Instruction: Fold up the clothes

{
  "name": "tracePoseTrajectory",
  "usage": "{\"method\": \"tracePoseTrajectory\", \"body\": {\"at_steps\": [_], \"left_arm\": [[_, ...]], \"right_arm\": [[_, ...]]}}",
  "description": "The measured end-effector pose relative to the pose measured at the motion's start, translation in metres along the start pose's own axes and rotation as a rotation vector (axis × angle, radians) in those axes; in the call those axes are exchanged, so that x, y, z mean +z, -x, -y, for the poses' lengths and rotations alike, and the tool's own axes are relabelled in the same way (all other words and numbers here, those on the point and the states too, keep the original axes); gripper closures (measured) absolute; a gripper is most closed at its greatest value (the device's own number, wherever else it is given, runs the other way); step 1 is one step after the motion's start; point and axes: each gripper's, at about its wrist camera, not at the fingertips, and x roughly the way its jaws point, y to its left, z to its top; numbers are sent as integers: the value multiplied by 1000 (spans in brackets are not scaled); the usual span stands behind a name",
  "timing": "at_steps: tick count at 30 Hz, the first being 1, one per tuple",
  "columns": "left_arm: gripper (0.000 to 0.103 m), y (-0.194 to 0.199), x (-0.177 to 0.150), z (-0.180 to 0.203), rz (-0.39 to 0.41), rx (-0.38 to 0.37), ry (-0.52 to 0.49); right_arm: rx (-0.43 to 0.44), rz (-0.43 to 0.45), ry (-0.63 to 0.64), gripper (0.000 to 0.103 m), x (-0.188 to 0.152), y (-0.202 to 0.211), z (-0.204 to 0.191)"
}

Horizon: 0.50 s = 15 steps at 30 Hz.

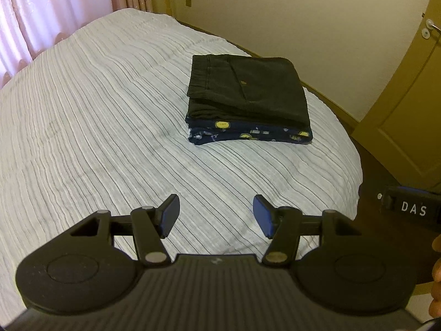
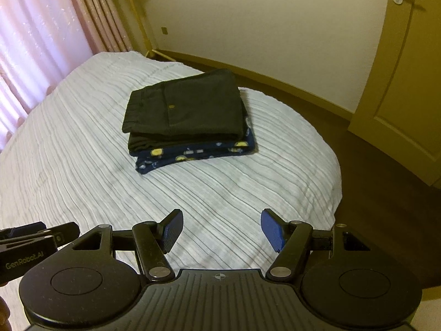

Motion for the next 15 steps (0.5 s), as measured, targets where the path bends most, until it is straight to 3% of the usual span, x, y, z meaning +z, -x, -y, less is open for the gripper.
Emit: {"method": "tracePoseTrajectory", "body": {"at_steps": [15], "left_arm": [[48,-28,13,2,-35,4,16]], "right_arm": [[-3,-49,43,37,12,-28,3]]}}
